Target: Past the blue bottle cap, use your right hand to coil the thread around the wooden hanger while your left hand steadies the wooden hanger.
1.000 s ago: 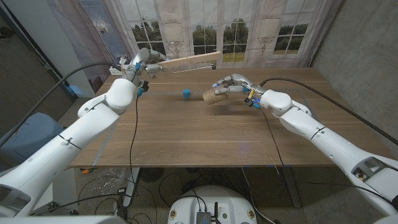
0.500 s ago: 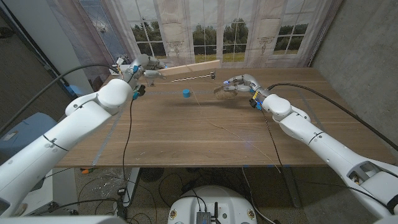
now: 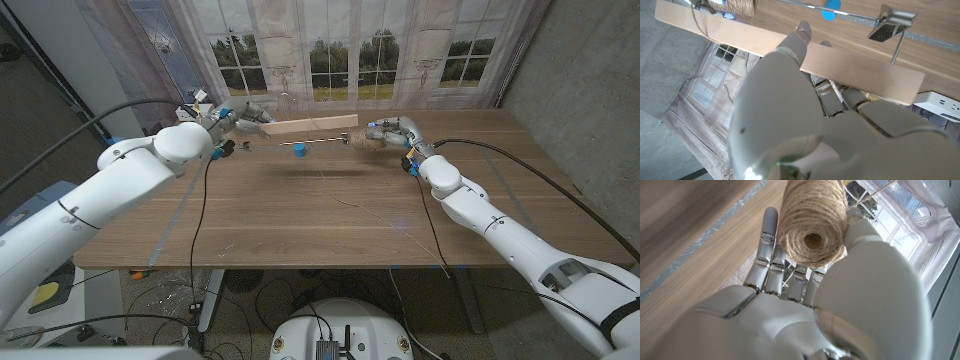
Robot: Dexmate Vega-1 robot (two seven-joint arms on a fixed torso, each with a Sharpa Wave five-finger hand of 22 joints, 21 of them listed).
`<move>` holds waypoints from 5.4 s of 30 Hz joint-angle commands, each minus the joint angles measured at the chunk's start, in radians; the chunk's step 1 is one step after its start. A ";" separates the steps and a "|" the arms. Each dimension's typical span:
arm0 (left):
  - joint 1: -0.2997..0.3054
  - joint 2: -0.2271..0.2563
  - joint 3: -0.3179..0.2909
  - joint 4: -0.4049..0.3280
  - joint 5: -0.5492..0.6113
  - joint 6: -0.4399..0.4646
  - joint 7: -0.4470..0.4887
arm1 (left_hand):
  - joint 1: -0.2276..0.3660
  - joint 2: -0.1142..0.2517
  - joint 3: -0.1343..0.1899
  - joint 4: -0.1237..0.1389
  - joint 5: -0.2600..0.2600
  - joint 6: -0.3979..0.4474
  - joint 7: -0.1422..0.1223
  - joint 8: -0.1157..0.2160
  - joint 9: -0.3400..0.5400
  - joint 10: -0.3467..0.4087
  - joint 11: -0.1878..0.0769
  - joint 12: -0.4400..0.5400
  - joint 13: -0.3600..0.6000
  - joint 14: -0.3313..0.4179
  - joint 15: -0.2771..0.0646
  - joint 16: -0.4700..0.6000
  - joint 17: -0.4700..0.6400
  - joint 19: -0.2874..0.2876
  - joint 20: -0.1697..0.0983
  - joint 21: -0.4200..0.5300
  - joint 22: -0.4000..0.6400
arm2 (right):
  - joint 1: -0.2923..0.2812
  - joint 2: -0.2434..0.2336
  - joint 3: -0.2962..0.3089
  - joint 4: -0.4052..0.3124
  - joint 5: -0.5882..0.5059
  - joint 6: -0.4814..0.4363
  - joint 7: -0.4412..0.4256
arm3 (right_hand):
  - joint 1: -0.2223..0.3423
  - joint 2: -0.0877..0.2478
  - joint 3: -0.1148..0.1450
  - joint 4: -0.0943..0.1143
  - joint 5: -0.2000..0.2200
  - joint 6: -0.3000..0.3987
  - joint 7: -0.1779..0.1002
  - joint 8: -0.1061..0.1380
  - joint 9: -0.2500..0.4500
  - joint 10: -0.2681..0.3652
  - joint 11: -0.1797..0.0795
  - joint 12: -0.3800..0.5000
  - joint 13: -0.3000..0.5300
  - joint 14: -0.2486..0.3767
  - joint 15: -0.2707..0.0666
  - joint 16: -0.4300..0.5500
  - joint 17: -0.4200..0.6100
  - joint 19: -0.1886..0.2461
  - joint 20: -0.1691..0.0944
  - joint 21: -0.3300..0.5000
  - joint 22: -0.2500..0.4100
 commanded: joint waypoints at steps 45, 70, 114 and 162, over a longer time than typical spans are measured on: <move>-0.145 0.069 0.160 0.065 -0.064 0.092 -0.163 | 0.032 0.042 0.080 0.068 0.005 0.002 0.005 -0.006 0.012 0.007 0.004 -0.019 0.015 0.024 -0.042 -0.003 0.004 -0.007 -0.136 0.007 0.004 | 0.044 0.083 -0.004 0.006 -0.049 0.472 0.154 | 0.269 0.259 0.000 0.004 0.007 0.020 -0.008 -0.007 0.009 0.041 -0.005 -0.004 0.186 0.268 -0.385 -0.020 0.022 -0.103 -0.208 0.058 -0.033; -0.109 -0.124 0.135 0.060 -0.043 0.197 0.188 | 0.033 0.037 0.084 0.067 0.008 0.012 0.006 -0.014 0.010 0.019 0.007 -0.026 0.015 0.038 -0.042 -0.003 0.002 0.000 -0.139 0.012 0.004 | 0.027 0.043 -0.009 -0.080 -0.045 0.488 0.273 | 0.270 0.258 0.000 0.002 0.007 0.017 -0.007 -0.011 0.012 0.044 -0.005 -0.007 0.188 0.275 -0.386 -0.033 0.028 -0.111 -0.208 0.085 -0.051; -0.140 -0.201 0.100 0.073 -0.046 0.228 0.288 | 0.029 0.032 0.091 0.067 0.015 0.020 0.003 -0.025 0.020 0.026 0.012 -0.037 0.022 0.045 -0.042 -0.006 0.008 0.008 -0.140 0.015 0.003 | 0.095 -0.116 -0.061 -0.119 0.102 0.059 0.554 | 0.272 0.258 0.001 0.001 0.006 0.014 -0.003 -0.015 0.018 0.046 0.005 -0.013 0.200 0.283 -0.385 -0.051 0.041 -0.135 -0.207 0.129 -0.087; -0.138 -0.029 0.070 0.032 -0.273 0.144 -0.010 | 0.028 0.031 0.096 0.066 0.018 0.017 0.006 -0.043 0.032 0.026 0.015 -0.050 0.036 0.047 -0.040 -0.011 0.008 0.009 -0.138 0.013 0.002 | 0.159 0.118 -0.016 0.377 0.126 0.252 0.246 | 0.274 0.259 0.004 0.001 0.006 0.021 0.001 -0.015 0.023 0.053 0.008 -0.024 0.209 0.288 -0.385 -0.067 0.054 -0.160 -0.202 0.172 -0.120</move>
